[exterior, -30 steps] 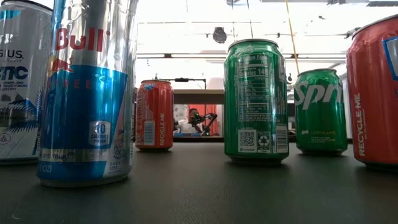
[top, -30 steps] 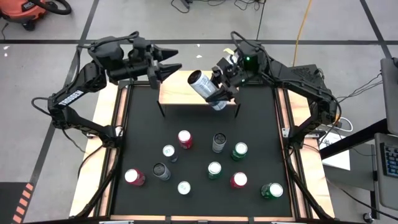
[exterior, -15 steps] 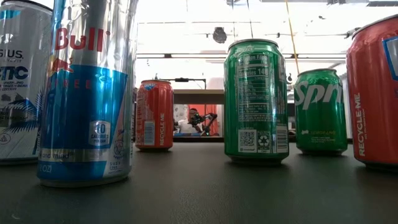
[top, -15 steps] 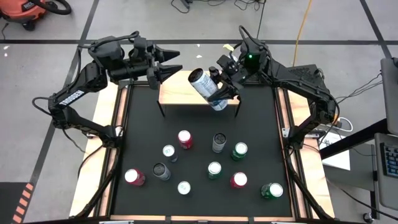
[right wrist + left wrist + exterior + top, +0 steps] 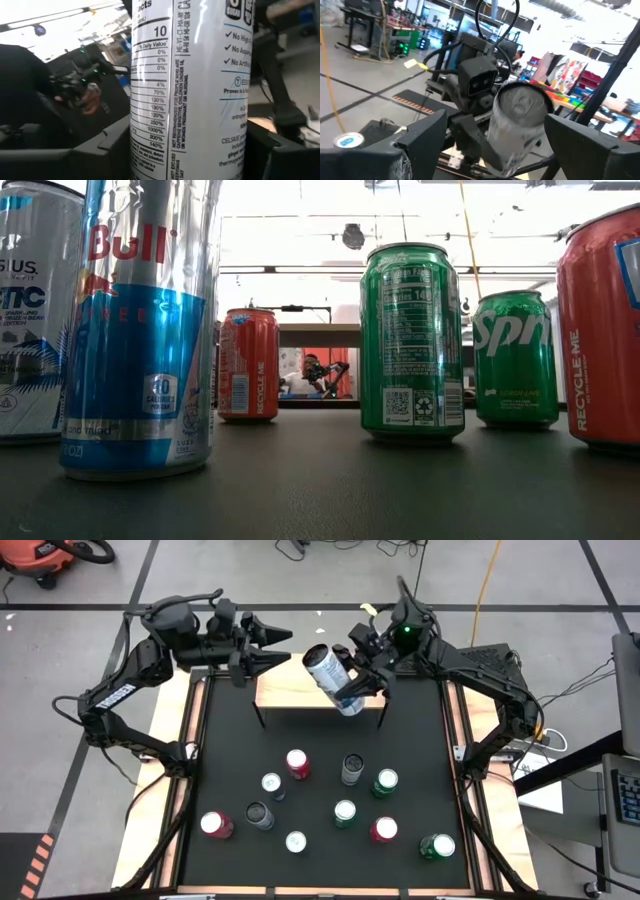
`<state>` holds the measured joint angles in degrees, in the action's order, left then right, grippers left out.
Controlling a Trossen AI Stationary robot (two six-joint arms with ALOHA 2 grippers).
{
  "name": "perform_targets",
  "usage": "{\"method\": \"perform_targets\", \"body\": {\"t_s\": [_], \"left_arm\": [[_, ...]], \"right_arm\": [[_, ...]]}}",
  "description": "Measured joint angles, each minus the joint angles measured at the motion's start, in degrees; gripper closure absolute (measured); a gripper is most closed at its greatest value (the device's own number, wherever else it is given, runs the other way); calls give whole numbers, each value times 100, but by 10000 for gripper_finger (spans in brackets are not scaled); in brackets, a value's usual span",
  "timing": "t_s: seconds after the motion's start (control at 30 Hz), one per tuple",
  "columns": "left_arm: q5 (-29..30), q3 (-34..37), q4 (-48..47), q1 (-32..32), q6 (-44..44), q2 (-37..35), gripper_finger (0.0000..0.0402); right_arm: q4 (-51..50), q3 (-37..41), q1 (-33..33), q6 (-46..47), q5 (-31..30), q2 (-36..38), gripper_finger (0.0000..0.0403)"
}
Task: Place canned beverage on shelf
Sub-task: Put the top left white soda can on the shelf
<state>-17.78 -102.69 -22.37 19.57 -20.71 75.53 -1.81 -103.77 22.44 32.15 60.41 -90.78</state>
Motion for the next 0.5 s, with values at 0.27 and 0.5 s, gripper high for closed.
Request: {"method": "perform_targets", "body": {"t_s": [0.27, 0.5], "left_arm": [[-417, 9, 596, -26, -5, 269, 63], [-993, 4, 893, 33, -304, 512, 63]], "right_arm": [[539, 0, -2, 366, -13, -46, 167], [911, 0, -2, 606, -14, -48, 167]]}}
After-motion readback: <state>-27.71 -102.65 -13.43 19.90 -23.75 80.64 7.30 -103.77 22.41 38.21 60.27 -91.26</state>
